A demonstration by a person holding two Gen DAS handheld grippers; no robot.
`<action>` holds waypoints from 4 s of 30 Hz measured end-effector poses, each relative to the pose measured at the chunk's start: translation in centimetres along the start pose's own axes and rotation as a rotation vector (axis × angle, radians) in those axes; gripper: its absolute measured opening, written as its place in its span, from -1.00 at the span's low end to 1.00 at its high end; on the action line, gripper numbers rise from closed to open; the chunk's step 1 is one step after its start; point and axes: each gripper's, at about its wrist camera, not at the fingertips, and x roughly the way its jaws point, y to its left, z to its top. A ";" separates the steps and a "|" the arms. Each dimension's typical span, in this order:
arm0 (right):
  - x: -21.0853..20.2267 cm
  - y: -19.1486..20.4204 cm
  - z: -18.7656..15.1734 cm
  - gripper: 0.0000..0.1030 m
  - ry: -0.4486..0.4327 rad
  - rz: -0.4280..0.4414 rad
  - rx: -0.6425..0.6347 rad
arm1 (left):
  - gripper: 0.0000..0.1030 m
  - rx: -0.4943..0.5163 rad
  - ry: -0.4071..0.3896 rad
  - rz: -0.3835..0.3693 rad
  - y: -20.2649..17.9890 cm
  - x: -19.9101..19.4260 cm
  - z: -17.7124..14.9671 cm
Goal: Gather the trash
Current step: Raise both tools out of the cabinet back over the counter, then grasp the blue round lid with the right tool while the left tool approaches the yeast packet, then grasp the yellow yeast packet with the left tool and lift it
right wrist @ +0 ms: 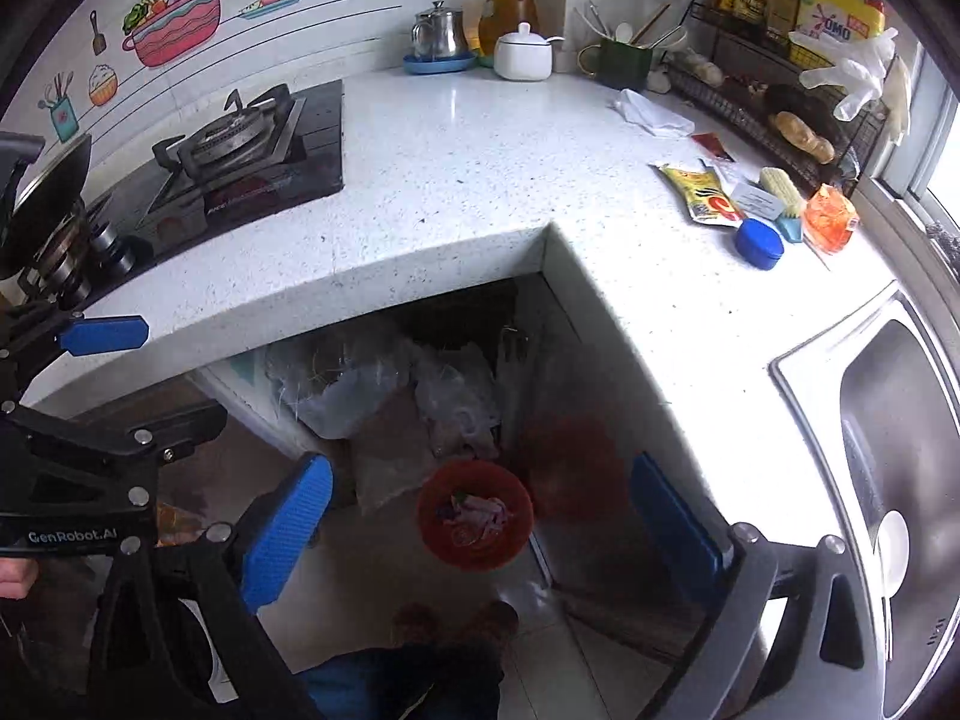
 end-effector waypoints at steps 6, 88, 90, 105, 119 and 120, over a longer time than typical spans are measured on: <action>-2.1 -1.8 0.6 0.99 -0.035 -0.063 0.064 | 0.59 0.081 -0.043 -0.047 -1.9 -1.1 3.1; 7.5 -27.0 10.0 -0.15 0.058 -0.061 0.206 | 0.59 -0.039 0.122 -0.188 -18.4 18.4 32.5; 7.6 -27.3 9.9 -0.15 0.062 -0.059 0.213 | 0.59 -0.072 0.130 -0.184 -18.3 18.8 32.6; 8.4 -27.1 9.8 -0.15 0.082 -0.022 0.233 | 0.33 -0.076 0.135 -0.133 -18.2 19.1 31.3; 7.5 -24.9 9.6 -0.15 0.079 -0.028 0.254 | -0.36 0.015 0.084 -0.222 -17.6 16.0 27.9; 7.4 -24.6 9.6 -0.15 0.078 -0.026 0.255 | -0.36 0.020 0.079 -0.225 -17.3 15.6 27.5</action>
